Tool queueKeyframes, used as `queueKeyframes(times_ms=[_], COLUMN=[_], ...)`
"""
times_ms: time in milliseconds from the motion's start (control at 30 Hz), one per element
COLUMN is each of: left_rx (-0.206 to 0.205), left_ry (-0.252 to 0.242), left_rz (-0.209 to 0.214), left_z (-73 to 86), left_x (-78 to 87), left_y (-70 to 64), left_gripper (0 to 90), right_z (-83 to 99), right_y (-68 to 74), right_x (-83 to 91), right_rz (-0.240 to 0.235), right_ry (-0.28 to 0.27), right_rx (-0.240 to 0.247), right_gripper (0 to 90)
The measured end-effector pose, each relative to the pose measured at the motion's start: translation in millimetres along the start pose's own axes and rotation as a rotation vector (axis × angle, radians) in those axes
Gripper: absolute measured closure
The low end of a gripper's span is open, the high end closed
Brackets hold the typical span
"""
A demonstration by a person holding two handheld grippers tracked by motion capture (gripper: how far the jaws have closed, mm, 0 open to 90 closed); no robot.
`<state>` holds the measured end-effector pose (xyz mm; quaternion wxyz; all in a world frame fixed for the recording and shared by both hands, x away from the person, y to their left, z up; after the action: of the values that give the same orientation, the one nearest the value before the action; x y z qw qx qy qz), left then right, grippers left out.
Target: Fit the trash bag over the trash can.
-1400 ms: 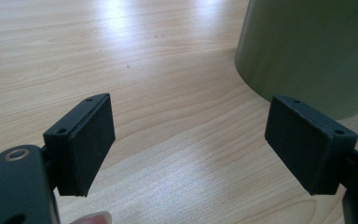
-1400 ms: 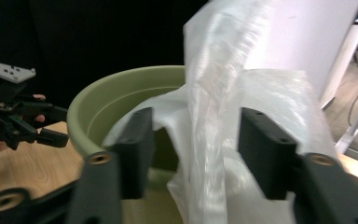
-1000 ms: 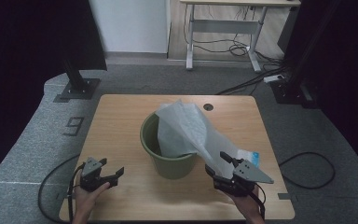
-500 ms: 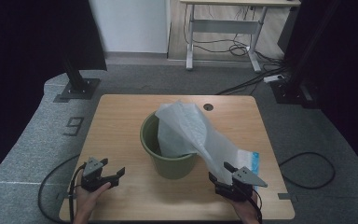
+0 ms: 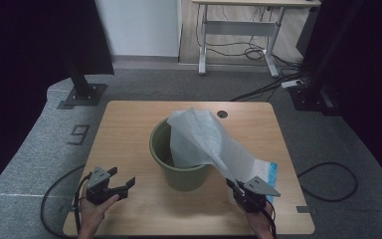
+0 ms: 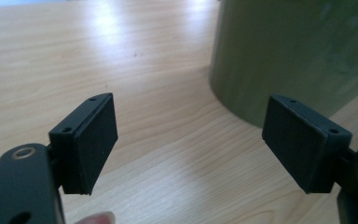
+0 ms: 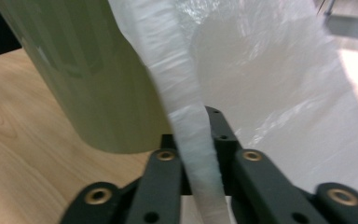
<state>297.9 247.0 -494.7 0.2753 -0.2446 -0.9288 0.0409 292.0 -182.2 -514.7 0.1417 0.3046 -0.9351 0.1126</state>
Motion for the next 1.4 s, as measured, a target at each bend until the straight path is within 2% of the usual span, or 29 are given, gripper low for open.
queueKeyframes(times_ms=[133,233,367,467,533,633,700,867,1000,1133,1267,1400], left_rx=[-0.047,-0.071,-0.076,-0.086,-0.099,-0.121,-0.150,-0.213,-0.224,-0.249,-0.275,-0.282], left_ry=[0.009,0.009,-0.023,-0.041,-0.072,-0.090,-0.089,-0.076,-0.090,-0.101,-0.088,-0.079], left_rz=[0.017,0.050,0.096,0.100,0.113,0.130,0.132,0.133,0.127,0.126,0.141,0.156], left_z=[-10.9,-19.9,-34.5,-42.6,-55.3,-67.3,-77.3,-97.8,-105.4,-112.3,-114.5,-117.3], left_x=[5.1,10.6,21.2,26.8,33.8,36.2,34.1,20.8,16.1,10.7,3.6,-2.3], left_y=[-16.2,-29.5,-43.7,-50.9,-62.0,-72.8,-80.6,-96.8,-102.1,-107.5,-114.0,-121.0], left_gripper=[18.8,18.8,19.2,20.2,21.2,22.2,22.4,22.7,22.1,21.2,21.2,21.4], right_z=[-4.7,-9.7,-17.8,-23.9,-28.3,-36.1,-41.5,-54.7,-61.3,-63.9,-65.4,-73.2], right_y=[-4.3,-8.0,-13.0,-16.0,-16.8,-15.9,-15.0,-15.9,-17.7,-20.6,-23.3,-18.9], right_x=[6.6,12.5,18.7,20.1,21.2,23.9,26.9,36.6,44.2,48.8,48.8,45.0], right_rz=[0.019,0.026,0.027,0.022,0.018,0.021,0.024,0.024,0.026,0.019,-0.011,-0.029], right_ry=[-0.033,-0.060,-0.090,-0.100,-0.105,-0.117,-0.127,-0.165,-0.186,-0.190,-0.190,-0.195], right_rx=[0.016,0.028,0.037,0.050,0.061,0.093,0.112,0.125,0.136,0.128,0.091,0.103], right_gripper=[88.8,88.8,88.8,88.9,88.8,88.9,88.9,88.8,88.9,88.9,88.9,88.8])
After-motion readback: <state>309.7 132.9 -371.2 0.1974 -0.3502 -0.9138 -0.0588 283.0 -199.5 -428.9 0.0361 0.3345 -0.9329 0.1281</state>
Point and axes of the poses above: each handheld gripper's, and its own axes: x roughly backward along the jaws, z roughly out of its underside, y roughly to its left, the point moved 3 cm from there along -x, roughly forward along the jaws, and after that the axes turned 9 degrees about x, right-handed, at the moved point
